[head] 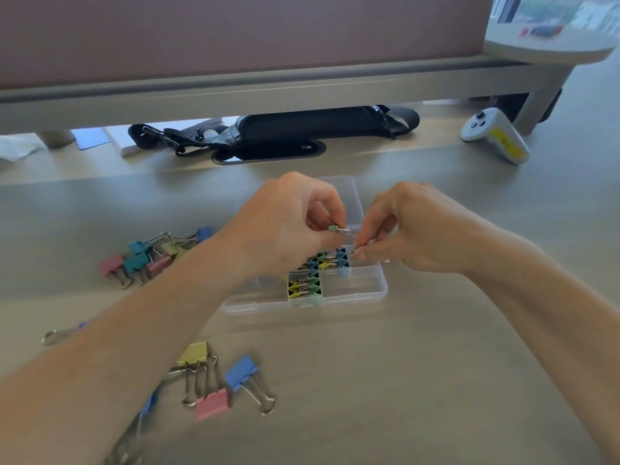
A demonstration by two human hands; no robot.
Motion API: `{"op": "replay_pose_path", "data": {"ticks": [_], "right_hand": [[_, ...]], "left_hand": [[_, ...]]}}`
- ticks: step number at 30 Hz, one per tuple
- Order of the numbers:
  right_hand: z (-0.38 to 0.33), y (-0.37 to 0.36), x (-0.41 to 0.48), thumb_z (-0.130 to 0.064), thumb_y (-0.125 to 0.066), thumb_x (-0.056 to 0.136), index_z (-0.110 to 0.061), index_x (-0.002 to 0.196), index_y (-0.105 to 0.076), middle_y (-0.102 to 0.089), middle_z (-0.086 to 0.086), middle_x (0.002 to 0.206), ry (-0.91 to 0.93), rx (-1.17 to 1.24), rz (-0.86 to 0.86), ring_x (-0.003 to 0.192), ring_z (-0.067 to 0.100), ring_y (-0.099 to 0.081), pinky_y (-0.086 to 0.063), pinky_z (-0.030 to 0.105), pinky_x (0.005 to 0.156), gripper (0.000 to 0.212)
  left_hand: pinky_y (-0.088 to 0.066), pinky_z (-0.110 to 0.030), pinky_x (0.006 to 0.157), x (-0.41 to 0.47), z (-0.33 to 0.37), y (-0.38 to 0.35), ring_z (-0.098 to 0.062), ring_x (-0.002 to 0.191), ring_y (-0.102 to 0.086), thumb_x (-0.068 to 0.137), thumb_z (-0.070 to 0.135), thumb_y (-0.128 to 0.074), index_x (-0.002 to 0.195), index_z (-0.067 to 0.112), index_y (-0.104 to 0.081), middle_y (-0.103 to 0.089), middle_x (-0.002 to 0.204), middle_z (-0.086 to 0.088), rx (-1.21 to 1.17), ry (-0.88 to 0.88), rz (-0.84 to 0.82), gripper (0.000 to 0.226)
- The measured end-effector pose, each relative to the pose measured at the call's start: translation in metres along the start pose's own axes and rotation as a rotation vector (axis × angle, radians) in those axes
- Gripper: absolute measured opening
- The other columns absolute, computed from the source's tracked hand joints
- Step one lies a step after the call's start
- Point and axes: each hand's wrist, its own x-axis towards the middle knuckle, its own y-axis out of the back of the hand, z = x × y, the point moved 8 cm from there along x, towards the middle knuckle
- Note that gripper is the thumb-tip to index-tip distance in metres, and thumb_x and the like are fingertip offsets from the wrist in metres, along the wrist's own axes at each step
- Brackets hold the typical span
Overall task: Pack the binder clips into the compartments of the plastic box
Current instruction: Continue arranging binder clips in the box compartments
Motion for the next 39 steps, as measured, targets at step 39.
{"op": "replay_pose_path", "data": {"ticks": [39], "right_hand": [[0.01,-0.003,-0.001,-0.041,-0.091,0.072,-0.039,0.071,-0.076,-0.073,-0.007,0.076,0.075,0.133,0.001,0.067,0.004,-0.066,-0.048,0.013,0.06,0.014]], "left_hand": [[-0.048,-0.005,0.073,-0.018,0.03,-0.013,0.002,0.078,-0.069,0.085,0.014,-0.082,0.093,0.025,-0.083,-0.076,0.081,0.017,0.123,-0.286,0.008,0.014]]}}
